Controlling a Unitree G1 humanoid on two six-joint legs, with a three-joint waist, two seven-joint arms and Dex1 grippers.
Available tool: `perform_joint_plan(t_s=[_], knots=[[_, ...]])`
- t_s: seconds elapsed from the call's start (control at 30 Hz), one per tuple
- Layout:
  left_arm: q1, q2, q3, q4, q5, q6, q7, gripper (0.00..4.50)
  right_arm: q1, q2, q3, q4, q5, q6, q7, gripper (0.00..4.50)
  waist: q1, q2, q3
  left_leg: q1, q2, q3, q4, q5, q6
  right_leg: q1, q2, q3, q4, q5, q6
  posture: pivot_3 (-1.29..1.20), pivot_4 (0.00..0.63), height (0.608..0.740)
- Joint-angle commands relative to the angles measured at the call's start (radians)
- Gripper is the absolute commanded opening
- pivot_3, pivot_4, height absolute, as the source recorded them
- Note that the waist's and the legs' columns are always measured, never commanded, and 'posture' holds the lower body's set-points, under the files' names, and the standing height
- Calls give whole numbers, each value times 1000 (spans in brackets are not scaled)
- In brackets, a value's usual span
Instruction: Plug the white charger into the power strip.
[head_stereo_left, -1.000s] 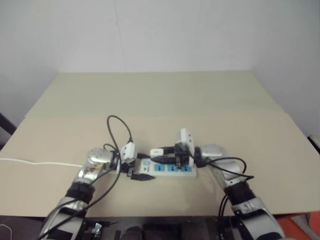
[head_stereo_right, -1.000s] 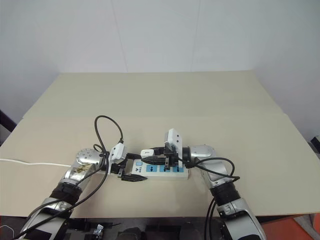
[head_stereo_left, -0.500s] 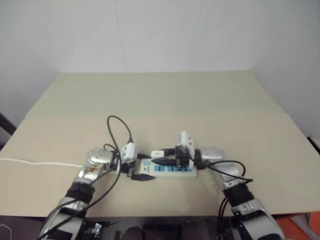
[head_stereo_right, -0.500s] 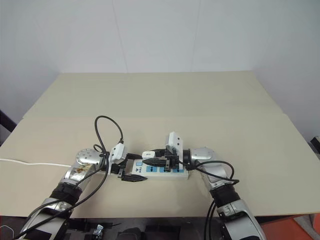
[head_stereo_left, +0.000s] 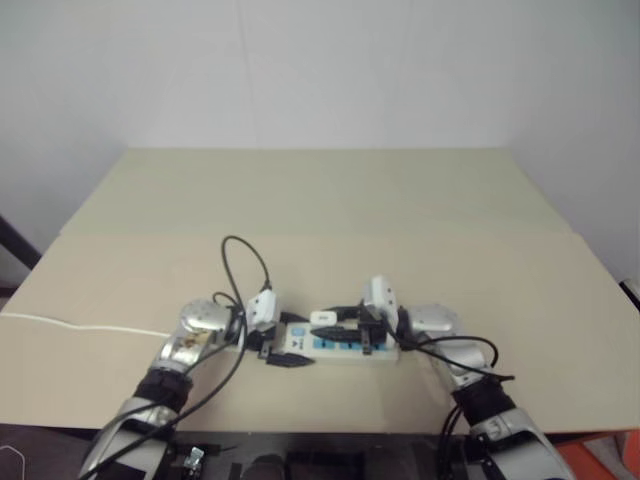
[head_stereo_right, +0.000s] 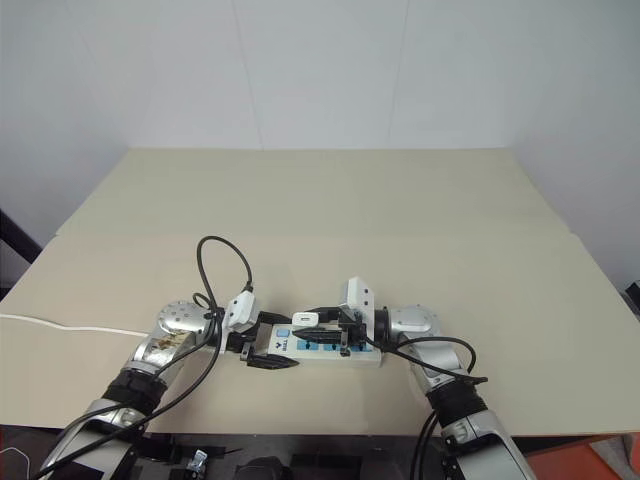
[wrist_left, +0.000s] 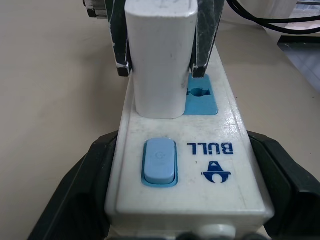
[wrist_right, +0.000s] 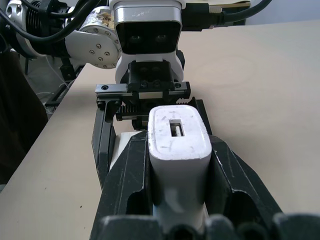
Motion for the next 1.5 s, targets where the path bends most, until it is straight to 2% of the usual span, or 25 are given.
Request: perform_joint_plan(t_s=[0.03,0.83,0.87,1.1,1.13,1.33,1.47,1.5], knots=[[18,55,6,-18,9,13,-24,3304,63,-90,3,145,-80,36,2,1089,0,-1,-1,0,0,0,0,0,0,0,0,0,0,0,0,0,150,740],[21,77,13,-16,7,8,-23,3304,83,-79,20,191,-80,27,2,1089,0,-7,-5,1,0,0,-1,0,0,0,0,0,0,0,-1,0,150,740],[22,76,12,-16,8,8,-22,3304,81,-79,21,188,-76,39,7,1831,-1,-8,-5,1,0,0,-1,0,0,0,0,0,0,0,-1,0,150,740],[23,76,5,-19,3,9,-16,3304,61,-72,13,186,-72,48,1,4313,-20,-22,-14,4,4,-1,-2,0,0,2,4,0,1,-1,-3,0,150,740],[23,75,3,-20,2,9,-15,3304,61,-71,13,180,-71,52,1,4486,-21,-23,-15,4,5,-1,-2,0,0,2,5,0,1,-1,-3,0,150,740],[24,65,0,-34,-3,20,-7,3304,52,-84,-16,114,-46,58,1,4486,-20,-24,-15,4,5,-2,-3,0,0,2,5,0,1,-1,-4,0,150,740],[23,62,4,-57,-15,44,4,3304,24,-108,-68,27,5,103,9,4486,-19,-20,-13,2,5,-2,-3,0,0,-1,4,0,1,-1,-4,0,150,740],[23,60,11,-73,-25,58,11,4034,15,-117,-83,4,16,117,10,4500,-19,-18,-11,1,5,-2,-3,0,0,-1,4,0,1,-1,-4,0,150,740]])
